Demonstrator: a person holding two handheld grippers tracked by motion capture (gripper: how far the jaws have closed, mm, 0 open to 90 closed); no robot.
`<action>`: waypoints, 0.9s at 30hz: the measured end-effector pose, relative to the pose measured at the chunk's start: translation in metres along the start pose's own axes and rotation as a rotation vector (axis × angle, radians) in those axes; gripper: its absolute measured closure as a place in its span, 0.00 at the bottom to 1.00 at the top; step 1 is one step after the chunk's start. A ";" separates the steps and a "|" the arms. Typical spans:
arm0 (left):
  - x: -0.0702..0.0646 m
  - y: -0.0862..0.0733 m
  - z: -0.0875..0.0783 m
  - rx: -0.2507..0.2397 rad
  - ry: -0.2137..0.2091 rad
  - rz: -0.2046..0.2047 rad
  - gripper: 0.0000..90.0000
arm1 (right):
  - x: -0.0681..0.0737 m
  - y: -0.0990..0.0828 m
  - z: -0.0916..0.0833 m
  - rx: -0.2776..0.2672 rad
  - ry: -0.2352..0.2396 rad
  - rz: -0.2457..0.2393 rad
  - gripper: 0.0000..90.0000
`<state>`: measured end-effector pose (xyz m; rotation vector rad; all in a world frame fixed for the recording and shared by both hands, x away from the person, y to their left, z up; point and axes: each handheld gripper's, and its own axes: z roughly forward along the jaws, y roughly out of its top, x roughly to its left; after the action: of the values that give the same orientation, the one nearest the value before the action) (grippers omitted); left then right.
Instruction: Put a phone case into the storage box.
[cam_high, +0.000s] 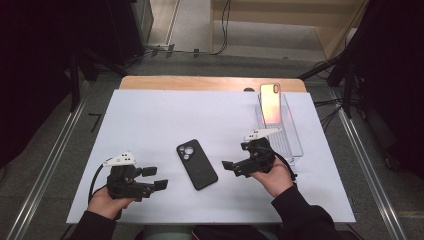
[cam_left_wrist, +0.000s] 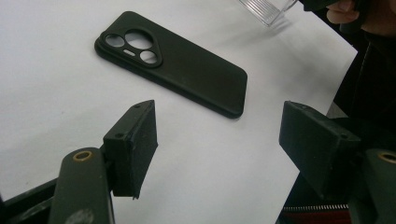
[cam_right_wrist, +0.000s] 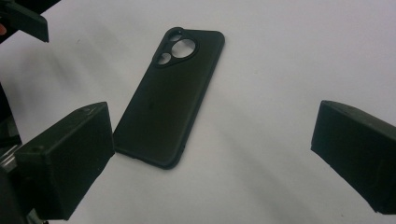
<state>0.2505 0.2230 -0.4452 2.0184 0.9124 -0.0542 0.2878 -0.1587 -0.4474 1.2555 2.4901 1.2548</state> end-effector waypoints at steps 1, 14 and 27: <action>0.000 0.000 0.000 0.000 0.000 0.000 0.31 | 0.001 0.001 0.002 -0.002 -0.011 -0.007 0.00; 0.000 0.000 -0.001 -0.001 0.011 -0.002 0.31 | 0.010 0.016 0.026 -0.010 -0.051 0.059 0.00; 0.000 0.000 -0.001 -0.001 0.007 -0.001 0.31 | 0.023 0.022 0.050 0.002 -0.066 0.061 0.00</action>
<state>0.2507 0.2235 -0.4445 2.0184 0.9172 -0.0475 0.3072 -0.1038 -0.4589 1.3600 2.4263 1.2032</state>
